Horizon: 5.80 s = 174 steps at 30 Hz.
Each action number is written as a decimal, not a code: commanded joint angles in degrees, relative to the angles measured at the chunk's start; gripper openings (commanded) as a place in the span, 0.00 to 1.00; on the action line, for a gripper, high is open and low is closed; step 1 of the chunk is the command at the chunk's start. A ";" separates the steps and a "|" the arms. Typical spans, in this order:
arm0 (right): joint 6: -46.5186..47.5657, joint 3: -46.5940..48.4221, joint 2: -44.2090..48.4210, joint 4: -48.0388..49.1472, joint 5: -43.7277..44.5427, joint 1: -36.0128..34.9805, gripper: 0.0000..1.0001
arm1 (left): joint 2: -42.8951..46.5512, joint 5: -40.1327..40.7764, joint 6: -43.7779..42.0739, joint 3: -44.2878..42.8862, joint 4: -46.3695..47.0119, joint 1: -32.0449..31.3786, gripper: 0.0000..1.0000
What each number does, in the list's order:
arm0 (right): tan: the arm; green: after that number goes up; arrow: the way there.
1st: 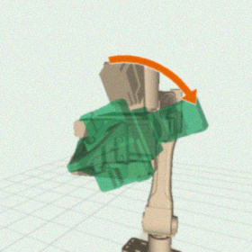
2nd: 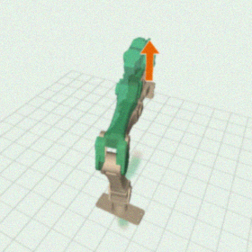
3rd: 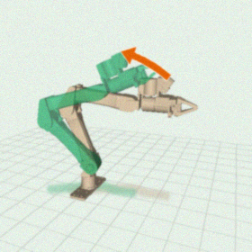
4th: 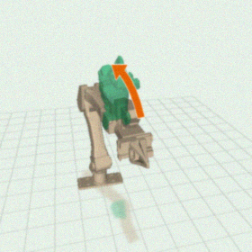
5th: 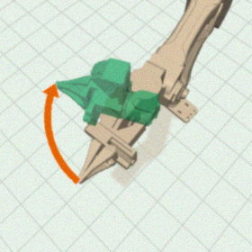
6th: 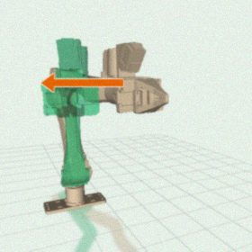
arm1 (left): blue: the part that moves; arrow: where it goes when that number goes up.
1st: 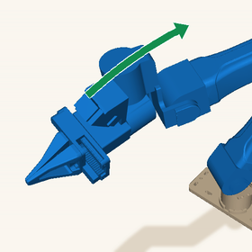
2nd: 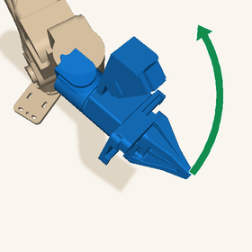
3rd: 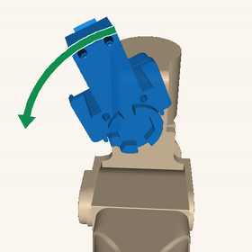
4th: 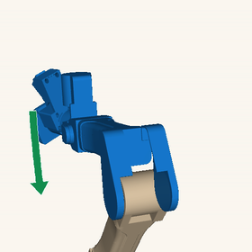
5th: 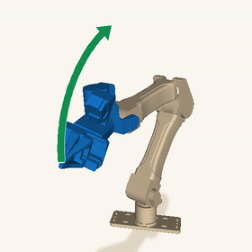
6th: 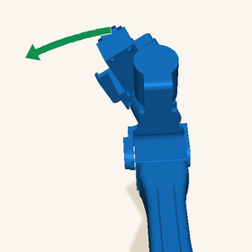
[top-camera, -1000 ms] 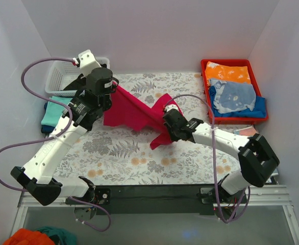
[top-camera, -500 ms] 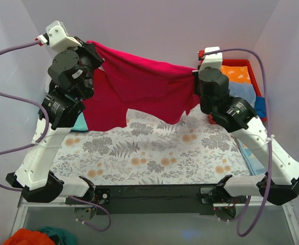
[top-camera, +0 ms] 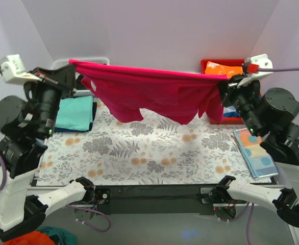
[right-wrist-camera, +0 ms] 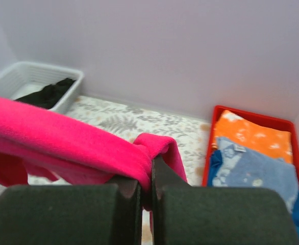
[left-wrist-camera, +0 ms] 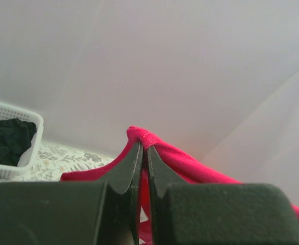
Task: Fold and stack the t-shirts
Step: Flatten the tshirt out
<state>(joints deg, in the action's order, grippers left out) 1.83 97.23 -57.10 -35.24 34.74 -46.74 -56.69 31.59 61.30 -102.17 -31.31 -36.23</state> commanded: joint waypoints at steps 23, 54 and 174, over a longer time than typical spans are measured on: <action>-11.77 -25.33 -17.69 17.74 -13.02 17.46 0.01 | -38.54 10.51 -3.62 13.50 24.78 11.87 0.00; -12.01 -23.38 -28.43 14.50 -19.62 20.38 0.78 | -55.39 6.20 5.02 5.29 9.53 14.87 0.67; -21.60 -34.05 -39.56 19.42 -19.71 9.91 0.60 | -7.39 12.96 15.52 27.90 -14.65 24.98 0.00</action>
<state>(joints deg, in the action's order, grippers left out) -20.69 58.08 -93.01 -19.09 16.27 -36.51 -66.57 39.31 76.93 -71.68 -43.55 -11.16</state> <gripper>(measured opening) 0.617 0.018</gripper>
